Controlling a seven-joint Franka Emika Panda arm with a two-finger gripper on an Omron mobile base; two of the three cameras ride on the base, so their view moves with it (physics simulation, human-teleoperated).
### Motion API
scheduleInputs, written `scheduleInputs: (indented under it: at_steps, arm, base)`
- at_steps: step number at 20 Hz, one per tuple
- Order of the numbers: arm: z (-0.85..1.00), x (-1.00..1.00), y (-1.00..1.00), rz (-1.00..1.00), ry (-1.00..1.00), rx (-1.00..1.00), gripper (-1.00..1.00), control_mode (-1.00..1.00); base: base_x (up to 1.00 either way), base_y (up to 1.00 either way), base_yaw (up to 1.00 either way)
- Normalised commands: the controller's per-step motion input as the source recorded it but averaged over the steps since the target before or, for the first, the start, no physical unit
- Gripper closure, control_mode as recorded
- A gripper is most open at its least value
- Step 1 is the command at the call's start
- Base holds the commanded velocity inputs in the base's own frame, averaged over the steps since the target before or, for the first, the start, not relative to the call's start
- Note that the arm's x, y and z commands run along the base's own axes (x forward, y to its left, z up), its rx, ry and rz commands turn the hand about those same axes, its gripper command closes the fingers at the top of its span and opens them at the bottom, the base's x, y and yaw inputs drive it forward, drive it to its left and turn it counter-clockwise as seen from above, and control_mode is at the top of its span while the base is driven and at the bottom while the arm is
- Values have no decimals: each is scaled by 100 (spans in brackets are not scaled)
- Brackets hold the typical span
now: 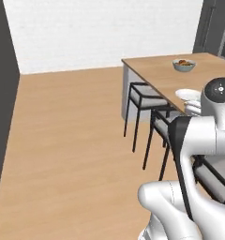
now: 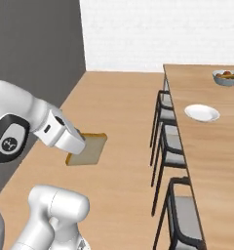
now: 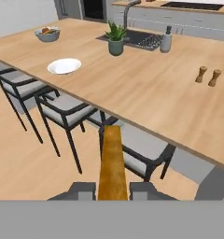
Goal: Start the toaster. Once the lever pops up, take the bread to the plate on the dining counter.
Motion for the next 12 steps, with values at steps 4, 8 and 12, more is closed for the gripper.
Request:
scheduleInputs:
  at_steps: [4,8,12]
  arm:
    - [0,0,0,0,0,0,100,100]
    - [0,0,0,0,0,0,100,100]
    - [0,0,0,0,0,0,100,100]
  base:
    - [90,52,-55]
    - [72,84,-54]
    - [63,97,-57]
